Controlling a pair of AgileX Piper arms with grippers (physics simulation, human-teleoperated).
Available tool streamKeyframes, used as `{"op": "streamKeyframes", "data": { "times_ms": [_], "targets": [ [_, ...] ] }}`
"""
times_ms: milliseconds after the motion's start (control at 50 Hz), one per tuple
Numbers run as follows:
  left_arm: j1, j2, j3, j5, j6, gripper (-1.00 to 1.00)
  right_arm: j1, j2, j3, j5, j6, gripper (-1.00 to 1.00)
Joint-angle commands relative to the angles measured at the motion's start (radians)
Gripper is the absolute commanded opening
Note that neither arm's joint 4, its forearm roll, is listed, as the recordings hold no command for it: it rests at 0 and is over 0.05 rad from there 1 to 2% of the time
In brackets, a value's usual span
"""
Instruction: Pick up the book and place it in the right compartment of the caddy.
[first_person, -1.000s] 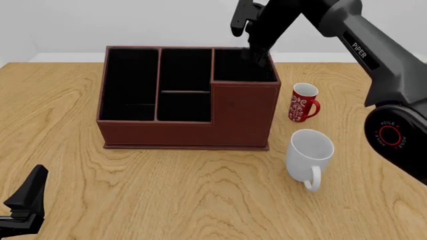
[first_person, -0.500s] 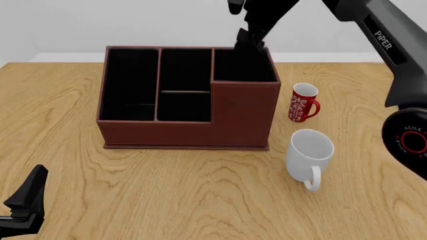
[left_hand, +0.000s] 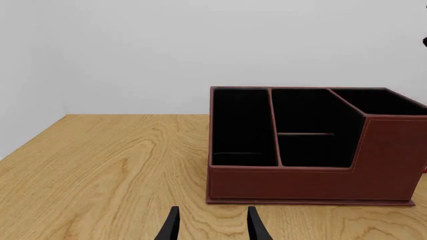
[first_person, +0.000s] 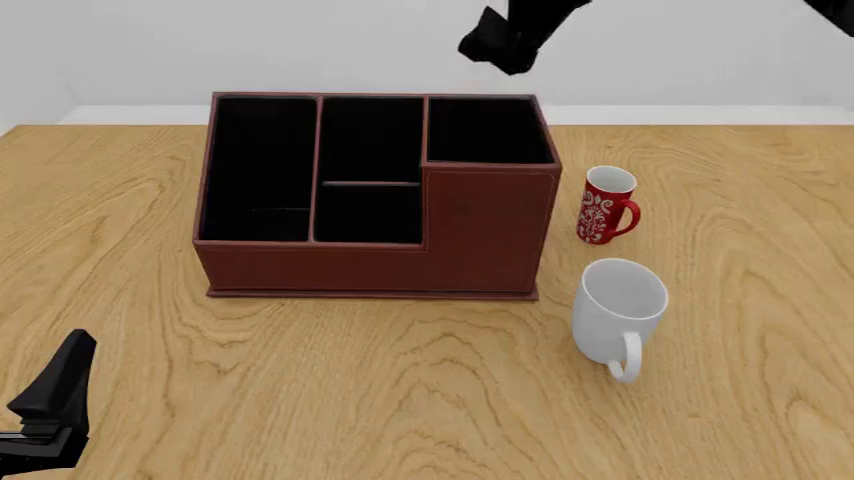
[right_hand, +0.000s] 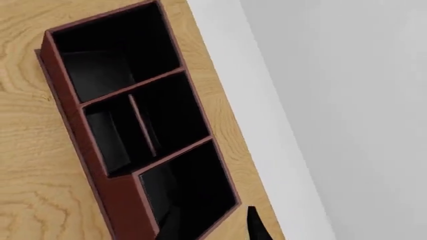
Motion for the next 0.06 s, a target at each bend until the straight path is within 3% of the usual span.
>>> {"op": "streamKeyframes", "data": {
  "times_ms": [20, 60],
  "targets": [
    [0.0, 0.0, 0.0, 0.0, 0.0, 1.0, 0.015, -0.261, 0.433, -0.337, 0.054, 1.0],
    [0.0, 0.0, 0.0, 0.0, 0.0, 1.0, 0.006, -0.297, 0.488, -0.398, 0.059, 1.0]
  ]
}}
